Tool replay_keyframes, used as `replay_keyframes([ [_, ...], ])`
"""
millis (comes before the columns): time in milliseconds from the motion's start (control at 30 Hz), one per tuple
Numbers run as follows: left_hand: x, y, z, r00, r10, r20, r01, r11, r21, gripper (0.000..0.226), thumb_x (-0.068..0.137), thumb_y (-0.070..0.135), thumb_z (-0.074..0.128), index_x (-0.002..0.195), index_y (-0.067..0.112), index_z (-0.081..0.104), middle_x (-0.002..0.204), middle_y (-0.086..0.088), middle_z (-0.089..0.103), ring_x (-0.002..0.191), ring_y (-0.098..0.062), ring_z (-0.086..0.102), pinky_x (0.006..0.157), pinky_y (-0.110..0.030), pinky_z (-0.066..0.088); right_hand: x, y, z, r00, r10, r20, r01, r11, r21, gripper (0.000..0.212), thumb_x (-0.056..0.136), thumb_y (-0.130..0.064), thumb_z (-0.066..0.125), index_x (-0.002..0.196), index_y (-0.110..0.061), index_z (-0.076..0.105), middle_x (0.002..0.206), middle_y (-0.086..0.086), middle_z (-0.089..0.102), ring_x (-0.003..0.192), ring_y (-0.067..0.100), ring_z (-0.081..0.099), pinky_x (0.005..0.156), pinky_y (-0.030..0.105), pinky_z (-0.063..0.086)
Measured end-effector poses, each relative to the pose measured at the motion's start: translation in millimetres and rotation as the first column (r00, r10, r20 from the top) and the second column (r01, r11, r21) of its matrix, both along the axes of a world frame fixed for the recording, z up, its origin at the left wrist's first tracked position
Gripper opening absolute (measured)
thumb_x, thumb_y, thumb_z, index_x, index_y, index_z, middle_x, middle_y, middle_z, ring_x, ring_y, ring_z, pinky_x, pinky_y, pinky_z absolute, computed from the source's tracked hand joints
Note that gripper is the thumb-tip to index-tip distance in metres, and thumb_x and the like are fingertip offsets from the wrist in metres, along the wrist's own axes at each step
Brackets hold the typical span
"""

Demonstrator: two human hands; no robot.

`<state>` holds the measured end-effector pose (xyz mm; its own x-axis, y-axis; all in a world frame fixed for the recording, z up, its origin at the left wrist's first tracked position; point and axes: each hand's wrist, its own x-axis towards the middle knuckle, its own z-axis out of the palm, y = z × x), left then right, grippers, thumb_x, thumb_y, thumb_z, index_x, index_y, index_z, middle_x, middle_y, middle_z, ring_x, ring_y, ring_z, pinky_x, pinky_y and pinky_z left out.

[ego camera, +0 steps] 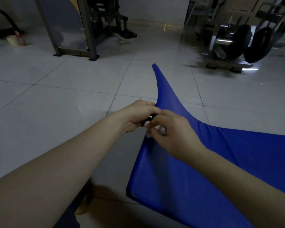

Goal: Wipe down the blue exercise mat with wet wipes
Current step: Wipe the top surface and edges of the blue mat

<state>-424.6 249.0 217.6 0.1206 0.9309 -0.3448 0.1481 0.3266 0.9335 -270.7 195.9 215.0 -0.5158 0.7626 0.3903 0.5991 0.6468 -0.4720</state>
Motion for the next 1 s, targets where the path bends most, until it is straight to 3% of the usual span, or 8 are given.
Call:
replay_keyframes([
  [100, 1, -1, 1, 0.998, -0.049, -0.031, 0.048, 0.999, -0.02, 0.018, 0.091, 0.009, 0.064, 0.105, 0.0, 0.071, 0.09, -0.011, 0.075, 0.079, -0.027, 0.069, 0.071, -0.036, 0.06, 0, 2, -3, 0.999, -0.046, -0.006, 0.045, 0.999, -0.014, 0.008, 0.095, -0.019, 0.066, 0.091, -0.016, 0.072, 0.086, -0.014, 0.056, 0.075, 0.007, 0.057, 0.067, 0.029, 0.053],
  [167, 1, 2, -2, 0.996, 0.017, -0.085, -0.018, 1.0, -0.007, 0.019, 0.094, 0.012, 0.064, 0.11, 0.008, 0.074, 0.1, -0.01, 0.077, 0.088, -0.027, 0.072, 0.078, -0.038, 0.06, -11, -16, -5, 0.992, 0.119, 0.037, -0.115, 0.989, -0.097, 0.008, 0.095, -0.02, 0.065, 0.091, -0.02, 0.072, 0.082, -0.02, 0.051, 0.075, 0.004, 0.054, 0.067, 0.017, 0.047],
  [300, -1, 6, -8, 0.994, 0.1, -0.035, -0.099, 0.995, 0.011, 0.017, 0.096, 0.015, 0.065, 0.112, 0.015, 0.074, 0.095, -0.002, 0.077, 0.082, -0.017, 0.072, 0.064, -0.028, 0.057, -30, -50, -13, 0.889, 0.417, 0.187, -0.395, 0.907, -0.145, 0.011, 0.095, -0.026, 0.061, 0.103, -0.023, 0.068, 0.093, -0.013, 0.051, 0.074, 0.007, 0.053, 0.061, 0.017, 0.047],
  [467, -2, 5, -8, 0.992, -0.023, 0.128, 0.027, 0.999, -0.031, 0.034, 0.094, 0.007, 0.064, 0.121, 0.025, 0.071, 0.111, -0.003, 0.076, 0.105, -0.027, 0.072, 0.094, -0.042, 0.058, -13, -10, -17, 0.994, 0.081, 0.067, -0.089, 0.987, 0.13, 0.012, 0.095, -0.026, 0.06, 0.095, -0.018, 0.069, 0.098, -0.004, 0.06, 0.066, 0.015, 0.057, 0.052, 0.036, 0.052],
  [600, -2, 2, -9, 0.992, -0.121, 0.024, 0.123, 0.989, -0.082, 0.046, 0.095, 0.008, 0.058, 0.131, 0.037, 0.062, 0.11, -0.002, 0.076, 0.097, -0.027, 0.073, 0.087, -0.044, 0.06, -8, -1, -26, 0.997, -0.063, 0.055, 0.058, 0.994, 0.09, 0.015, 0.099, -0.028, 0.061, 0.087, -0.019, 0.065, 0.086, -0.015, 0.048, 0.065, 0.01, 0.051, 0.056, 0.03, 0.047],
  [800, -4, 6, -16, 0.996, 0.048, -0.073, -0.051, 0.998, -0.032, 0.031, 0.1, 0.018, 0.059, 0.129, 0.029, 0.061, 0.107, -0.001, 0.075, 0.097, -0.023, 0.072, 0.087, -0.042, 0.06, -31, -45, -23, 0.913, 0.351, 0.209, -0.345, 0.936, -0.066, 0.016, 0.099, -0.027, 0.052, 0.101, -0.022, 0.067, 0.09, -0.007, 0.053, 0.067, 0.009, 0.05, 0.057, 0.029, 0.049],
  [900, -5, 5, -16, 0.995, 0.045, -0.086, -0.048, 0.998, -0.039, 0.023, 0.094, 0.016, 0.066, 0.114, 0.006, 0.069, 0.101, -0.01, 0.076, 0.093, -0.028, 0.074, 0.089, -0.044, 0.06, -19, -18, -19, 0.982, 0.12, 0.143, -0.127, 0.991, 0.038, 0.014, 0.097, -0.024, 0.056, 0.102, -0.021, 0.068, 0.096, -0.007, 0.059, 0.071, 0.013, 0.057, 0.06, 0.034, 0.053],
  [1000, -4, 3, -14, 0.996, -0.023, -0.09, 0.018, 0.998, -0.056, 0.014, 0.086, 0.005, 0.064, 0.098, 0.004, 0.071, 0.083, -0.011, 0.073, 0.069, -0.021, 0.069, 0.065, -0.032, 0.058, -2, 7, -18, 0.988, -0.121, 0.094, 0.117, 0.992, 0.04, 0.011, 0.099, -0.023, 0.058, 0.105, -0.021, 0.066, 0.098, -0.01, 0.06, 0.076, 0.014, 0.059, 0.066, 0.035, 0.053],
])
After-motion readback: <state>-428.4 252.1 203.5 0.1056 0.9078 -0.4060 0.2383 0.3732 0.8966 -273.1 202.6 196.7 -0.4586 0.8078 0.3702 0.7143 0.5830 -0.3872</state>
